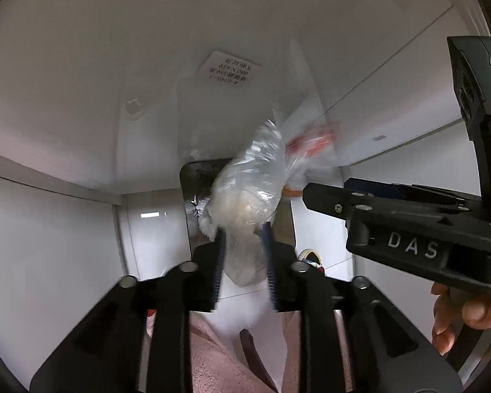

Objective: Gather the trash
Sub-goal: 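Carry both bags over the bin and open both tools to drop them, then move both tools back toward the shelf and counter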

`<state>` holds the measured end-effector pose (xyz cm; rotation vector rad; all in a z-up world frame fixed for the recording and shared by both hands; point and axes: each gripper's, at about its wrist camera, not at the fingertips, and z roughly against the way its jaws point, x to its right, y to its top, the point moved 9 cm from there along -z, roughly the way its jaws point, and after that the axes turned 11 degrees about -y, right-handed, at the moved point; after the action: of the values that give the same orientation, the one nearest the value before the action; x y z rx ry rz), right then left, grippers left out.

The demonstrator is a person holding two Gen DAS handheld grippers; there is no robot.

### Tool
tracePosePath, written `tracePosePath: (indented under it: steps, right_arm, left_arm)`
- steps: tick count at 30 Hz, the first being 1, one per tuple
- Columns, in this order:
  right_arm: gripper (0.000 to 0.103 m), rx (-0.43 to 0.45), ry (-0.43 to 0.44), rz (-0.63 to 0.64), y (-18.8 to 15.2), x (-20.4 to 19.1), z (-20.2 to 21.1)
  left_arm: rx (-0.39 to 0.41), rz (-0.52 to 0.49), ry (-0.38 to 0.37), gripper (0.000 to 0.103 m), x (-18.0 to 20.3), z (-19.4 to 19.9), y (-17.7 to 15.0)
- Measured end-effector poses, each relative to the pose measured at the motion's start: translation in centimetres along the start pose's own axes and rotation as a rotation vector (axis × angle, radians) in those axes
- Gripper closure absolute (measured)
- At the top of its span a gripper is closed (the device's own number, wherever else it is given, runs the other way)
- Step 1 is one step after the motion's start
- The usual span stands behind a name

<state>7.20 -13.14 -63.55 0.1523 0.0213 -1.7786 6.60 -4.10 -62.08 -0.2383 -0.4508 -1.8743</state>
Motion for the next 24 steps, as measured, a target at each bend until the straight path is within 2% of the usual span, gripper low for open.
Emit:
tracePosePath:
  steps: [2, 5, 7, 9, 11, 12, 14, 17, 24]
  right_arm:
    - [0.051, 0.013, -0.006, 0.004, 0.2, 0.0, 0.4]
    - [0.05, 0.034, -0.015, 0.011, 0.5, 0.0, 2.0]
    - [0.046, 0.06, -0.022, 0.017, 0.7, 0.3, 3.6]
    - [0.033, 0.105, -0.027, 0.024, 0.7, 0.7, 6.2]
    - [0.022, 0.15, -0.039, 0.037, 0.8, 1.4, 8.7]
    - [0.016, 0.179, -0.05, 0.049, 0.7, 1.7, 10.3]
    - [0.009, 0.225, -0.069, 0.069, 1.2, 2.2, 13.2]
    - [0.004, 0.301, -0.06, 0.088, 1.6, 2.5, 17.9]
    - [0.004, 0.486, -0.053, 0.066, 4.7, 3.2, 27.0]
  left_arm:
    - [0.003, 0.0, 0.004, 0.068, -0.1, 0.3, 0.1]
    - [0.008, -0.004, 0.011, 0.06, 0.0, 1.3, 0.3]
    - [0.019, -0.021, 0.023, 0.053, 0.3, 2.5, 0.7]
    - [0.039, -0.041, 0.033, 0.045, 0.8, 4.3, 0.9]
    - [0.066, -0.071, 0.044, 0.029, 1.6, 6.9, 1.1]
    - [0.079, -0.082, 0.049, 0.025, 2.0, 7.8, 1.2]
    - [0.116, -0.101, 0.062, 0.014, 2.9, 10.7, 1.6]
    - [0.172, -0.116, 0.056, 0.008, 3.9, 14.5, 2.8]
    - [0.325, -0.152, 0.043, 0.008, 6.8, 22.2, 7.0]
